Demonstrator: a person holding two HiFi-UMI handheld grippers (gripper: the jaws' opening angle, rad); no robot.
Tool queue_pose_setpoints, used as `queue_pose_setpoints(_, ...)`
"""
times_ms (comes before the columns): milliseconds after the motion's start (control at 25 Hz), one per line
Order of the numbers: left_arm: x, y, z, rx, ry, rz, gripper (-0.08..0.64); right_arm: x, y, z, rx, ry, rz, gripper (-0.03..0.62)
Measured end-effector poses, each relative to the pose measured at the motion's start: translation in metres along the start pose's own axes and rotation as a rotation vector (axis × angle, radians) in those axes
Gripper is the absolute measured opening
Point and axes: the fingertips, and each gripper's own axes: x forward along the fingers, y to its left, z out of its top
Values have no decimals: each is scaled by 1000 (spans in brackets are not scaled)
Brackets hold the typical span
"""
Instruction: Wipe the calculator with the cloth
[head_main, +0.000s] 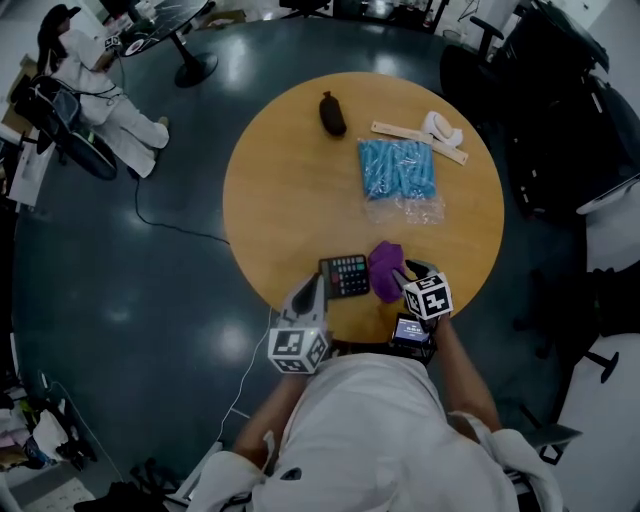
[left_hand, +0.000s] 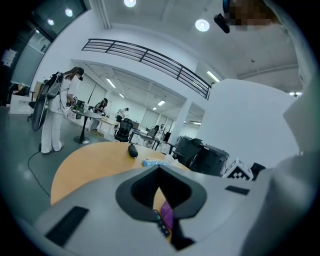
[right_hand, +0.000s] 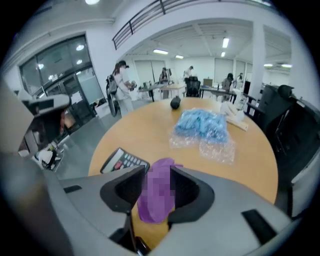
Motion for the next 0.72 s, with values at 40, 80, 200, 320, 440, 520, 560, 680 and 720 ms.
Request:
queue_pose_setpoints(40,0,-2,4,12,-10,-2,6,-18,-2,18,18,-89,-15,160)
queue_pose_setpoints(80,1,-4,9,22,-27,-4,6,-38,-5,38,36,-191,-30,145)
queue_pose_setpoints(200,2,-9,21,33,-81,-10,6,-98,-5,92,53,-481,-72,104)
queue_pose_setpoints(320,5,-16,33,44,-102,-17,6,-159,1,129,7,-733,-152,58)
queue_pose_setpoints(440,-2,-31,58,106,-152,-24,6,-219,14,148,-37,-943,-227,34)
queue_pose_setpoints(520,-10,-40,73,134,-191,-33,6,-238,24,148,-22,-991,-225,26)
queue_pose_setpoints(560,-13,-43,77,136,-203,-37,6,-239,28,144,-9,-986,-211,25)
queue_pose_setpoints(680,-14,-44,67,111,-178,-32,6,-217,32,120,37,-903,-186,18)
queue_pose_setpoints(720,-13,-42,60,96,-157,-25,6,-207,32,112,50,-870,-185,17)
